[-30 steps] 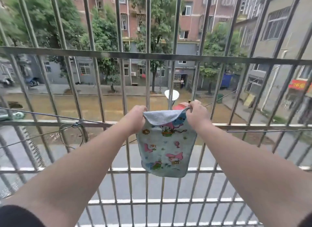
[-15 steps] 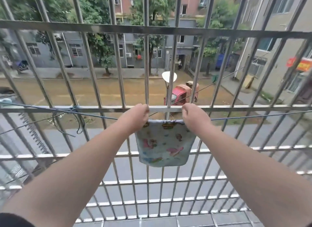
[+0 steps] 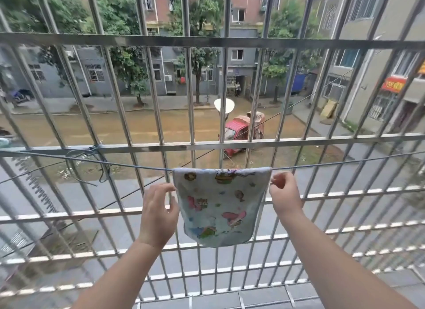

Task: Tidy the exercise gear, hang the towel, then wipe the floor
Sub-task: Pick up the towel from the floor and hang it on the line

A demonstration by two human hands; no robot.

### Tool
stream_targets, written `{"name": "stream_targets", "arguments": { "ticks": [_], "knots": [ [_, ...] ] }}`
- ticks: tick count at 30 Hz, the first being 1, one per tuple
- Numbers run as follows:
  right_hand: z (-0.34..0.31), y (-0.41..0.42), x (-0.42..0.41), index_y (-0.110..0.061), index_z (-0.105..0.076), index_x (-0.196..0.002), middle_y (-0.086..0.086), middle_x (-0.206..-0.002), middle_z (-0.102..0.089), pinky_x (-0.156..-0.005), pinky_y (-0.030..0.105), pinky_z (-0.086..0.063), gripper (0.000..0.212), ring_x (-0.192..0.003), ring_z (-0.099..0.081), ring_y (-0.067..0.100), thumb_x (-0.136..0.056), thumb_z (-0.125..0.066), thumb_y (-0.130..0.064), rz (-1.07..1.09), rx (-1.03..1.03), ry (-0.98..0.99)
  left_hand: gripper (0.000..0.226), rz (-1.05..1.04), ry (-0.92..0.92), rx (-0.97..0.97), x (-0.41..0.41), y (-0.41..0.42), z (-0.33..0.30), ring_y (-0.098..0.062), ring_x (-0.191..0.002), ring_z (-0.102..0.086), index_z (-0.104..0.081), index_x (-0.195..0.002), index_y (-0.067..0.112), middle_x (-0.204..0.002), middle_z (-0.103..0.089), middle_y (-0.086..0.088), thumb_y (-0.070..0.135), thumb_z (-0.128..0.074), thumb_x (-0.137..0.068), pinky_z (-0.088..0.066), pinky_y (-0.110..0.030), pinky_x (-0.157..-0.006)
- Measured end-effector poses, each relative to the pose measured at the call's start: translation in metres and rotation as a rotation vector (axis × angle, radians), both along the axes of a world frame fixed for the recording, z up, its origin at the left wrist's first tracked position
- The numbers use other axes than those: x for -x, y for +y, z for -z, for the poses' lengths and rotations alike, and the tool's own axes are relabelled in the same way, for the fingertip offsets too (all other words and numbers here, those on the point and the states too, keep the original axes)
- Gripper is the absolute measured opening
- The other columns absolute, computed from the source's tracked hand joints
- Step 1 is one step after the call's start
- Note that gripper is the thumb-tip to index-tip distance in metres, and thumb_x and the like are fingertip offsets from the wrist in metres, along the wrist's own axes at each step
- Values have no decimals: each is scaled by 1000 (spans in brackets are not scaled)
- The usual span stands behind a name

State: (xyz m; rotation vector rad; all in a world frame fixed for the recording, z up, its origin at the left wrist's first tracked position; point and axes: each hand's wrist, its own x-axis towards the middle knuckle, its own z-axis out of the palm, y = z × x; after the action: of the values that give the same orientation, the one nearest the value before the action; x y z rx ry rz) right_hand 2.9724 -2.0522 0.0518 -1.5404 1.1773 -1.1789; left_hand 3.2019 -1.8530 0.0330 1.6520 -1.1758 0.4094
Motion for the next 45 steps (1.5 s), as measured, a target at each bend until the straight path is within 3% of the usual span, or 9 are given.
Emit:
{"name": "stream_targets", "arguments": {
  "ticks": [4,9,12,17,21,26,33,37,45],
  "knots": [
    [14,-4,0,-21,-58,-100,1,-99,-68,-86,42,-52,21,-94,-64,20,-86,-58,-6,-176,-124,19,26,152,718,-271,-2,-14,1,-13,-102,-63,-54,-113,24,-110,-64,6,32,-66,-92,-55,-36,-87],
    [22,7,4,-18,-59,-102,3,-98,-70,-77,34,-54,16,-89,-66,18,-90,-61,-8,-278,-158,102,13,147,701,-387,1,-13,-4,-12,-96,-66,-60,-105,21,-100,-69,4,27,-63,-94,-53,-24,-72],
    [27,9,11,-17,-65,-101,-4,-95,-70,-72,29,-48,14,-87,-65,17,-91,-60,-10,-314,-161,202,5,166,755,-408,0,-5,-4,-17,-96,-68,-62,-99,22,-98,-72,1,25,-62,-94,-58,-36,-79],
    [16,12,36,-28,-66,-96,-5,-94,-72,-83,37,-51,19,-92,-66,13,-95,-53,-13,-297,-118,230,8,114,680,-433,-1,20,-12,-18,-82,-68,-67,-90,20,-86,-74,2,21,-62,-95,-52,-28,-66],
    [-7,18,57,-23,-69,-98,-3,-90,-76,-81,35,-56,19,-87,-71,12,-95,-55,-11,-347,-28,172,9,180,653,-380,8,38,-37,0,-69,-66,-70,-96,12,-83,-75,-2,10,-61,-96,-46,-10,-59],
    [-43,25,66,-18,-69,-100,-5,-90,-76,-69,20,-55,13,-82,-71,5,-98,-57,-15,-369,7,22,9,202,580,-301,15,50,-70,-3,-65,-63,-69,-93,15,-83,-75,-4,10,-62,-95,-48,-15,-60],
    [-86,6,52,-11,-68,-101,5,-93,-73,-80,32,-58,14,-82,-67,13,-98,-54,-9,-318,89,-79,7,188,530,-262,9,32,-128,-14,-78,-65,-72,-95,18,-90,-75,-4,13,-67,-92,-52,-25,-66],
    [-105,-13,42,-17,-69,-96,1,-88,-73,-74,35,-56,11,-82,-68,18,-95,-58,-16,-264,257,69,11,140,559,-268,-3,12,-152,-17,-82,-64,-66,-98,19,-91,-72,0,16,-71,-89,-51,-27,-67],
    [-105,-46,4,-21,-55,-112,-4,-92,-62,-66,32,-44,18,-81,-59,18,-94,-59,-22,-190,379,443,5,-70,75,-438,-28,-34,-157,-7,-83,-65,-64,-94,28,-92,-69,10,24,-66,-92,-58,-32,-74]
  ]
}}
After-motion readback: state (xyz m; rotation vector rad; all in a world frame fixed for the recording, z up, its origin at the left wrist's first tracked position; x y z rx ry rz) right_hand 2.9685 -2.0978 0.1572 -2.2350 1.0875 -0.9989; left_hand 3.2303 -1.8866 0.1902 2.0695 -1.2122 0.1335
